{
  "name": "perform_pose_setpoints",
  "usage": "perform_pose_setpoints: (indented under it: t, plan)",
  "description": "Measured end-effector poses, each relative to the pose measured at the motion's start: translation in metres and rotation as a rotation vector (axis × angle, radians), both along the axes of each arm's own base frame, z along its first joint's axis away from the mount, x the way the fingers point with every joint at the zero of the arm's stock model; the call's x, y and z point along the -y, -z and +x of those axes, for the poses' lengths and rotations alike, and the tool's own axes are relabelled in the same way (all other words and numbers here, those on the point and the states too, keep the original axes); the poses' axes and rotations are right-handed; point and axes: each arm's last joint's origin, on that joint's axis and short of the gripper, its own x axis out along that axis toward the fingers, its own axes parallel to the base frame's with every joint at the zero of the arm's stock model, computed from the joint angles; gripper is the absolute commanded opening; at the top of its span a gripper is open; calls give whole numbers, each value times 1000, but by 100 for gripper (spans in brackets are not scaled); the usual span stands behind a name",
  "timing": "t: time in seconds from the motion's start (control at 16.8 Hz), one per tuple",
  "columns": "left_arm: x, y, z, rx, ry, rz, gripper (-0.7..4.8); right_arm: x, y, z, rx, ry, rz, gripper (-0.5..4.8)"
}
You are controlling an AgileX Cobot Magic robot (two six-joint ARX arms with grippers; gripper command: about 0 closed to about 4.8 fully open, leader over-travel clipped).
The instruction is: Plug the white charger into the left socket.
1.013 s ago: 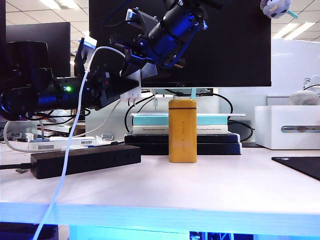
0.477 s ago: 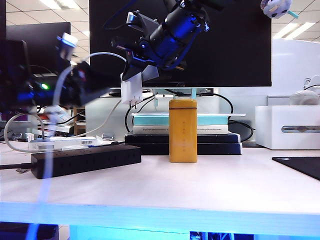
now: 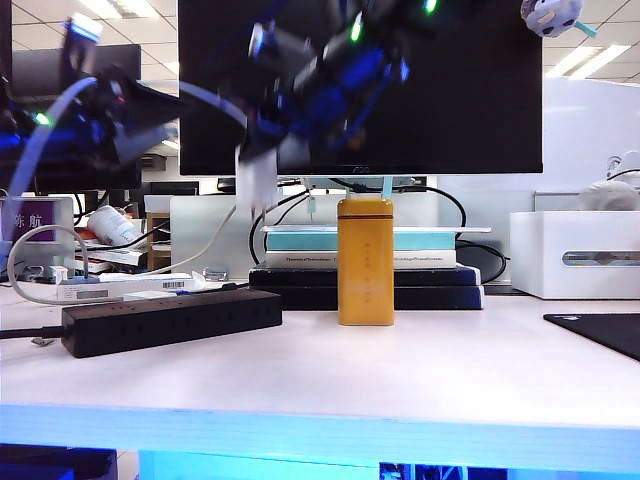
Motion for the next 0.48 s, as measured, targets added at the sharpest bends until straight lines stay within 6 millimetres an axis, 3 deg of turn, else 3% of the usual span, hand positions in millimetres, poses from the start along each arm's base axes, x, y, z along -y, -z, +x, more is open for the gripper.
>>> perform_pose_setpoints:
  t: [0.24,0.48]
  plan:
    - [-4,-15,-5,-40,6,-42,358,-11,40,8,-71,-11,-51,107]
    - [-4,-14,-4,-64,13,-43,358,-23,47,4,-55,-39,-39,107]
